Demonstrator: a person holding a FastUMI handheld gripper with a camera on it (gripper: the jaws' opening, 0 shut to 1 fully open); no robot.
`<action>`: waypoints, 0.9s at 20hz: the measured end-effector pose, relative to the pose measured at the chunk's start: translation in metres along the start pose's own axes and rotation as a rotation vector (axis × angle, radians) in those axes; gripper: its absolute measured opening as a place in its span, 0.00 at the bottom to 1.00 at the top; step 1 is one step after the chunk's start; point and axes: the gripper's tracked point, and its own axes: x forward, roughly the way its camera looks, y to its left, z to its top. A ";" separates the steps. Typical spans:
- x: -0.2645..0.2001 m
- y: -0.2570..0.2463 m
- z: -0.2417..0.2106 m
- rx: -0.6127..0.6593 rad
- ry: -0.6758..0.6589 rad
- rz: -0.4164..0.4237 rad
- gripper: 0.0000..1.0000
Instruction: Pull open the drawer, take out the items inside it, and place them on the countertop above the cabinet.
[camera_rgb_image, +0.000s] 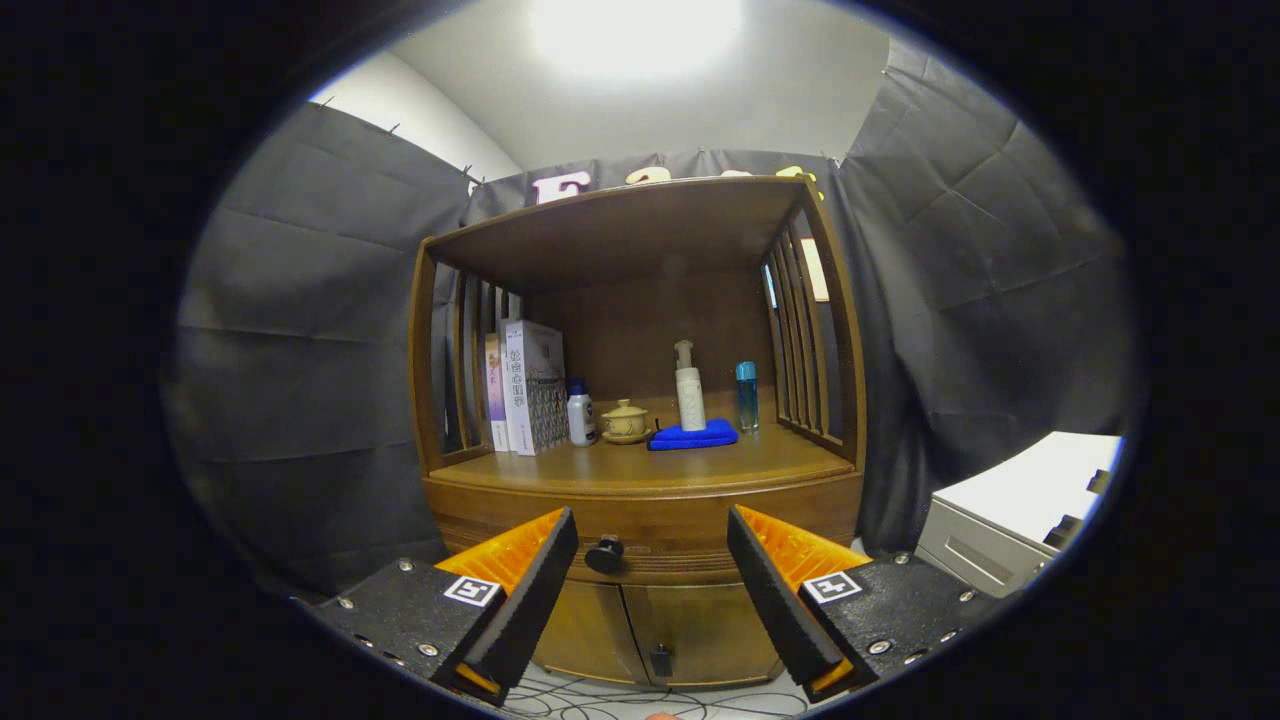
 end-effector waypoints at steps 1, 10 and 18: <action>0.007 0.003 -0.002 0.004 0.009 0.001 0.94; 0.068 0.022 -0.053 0.019 0.115 0.030 0.94; 0.118 0.044 -0.100 0.000 0.195 0.044 0.90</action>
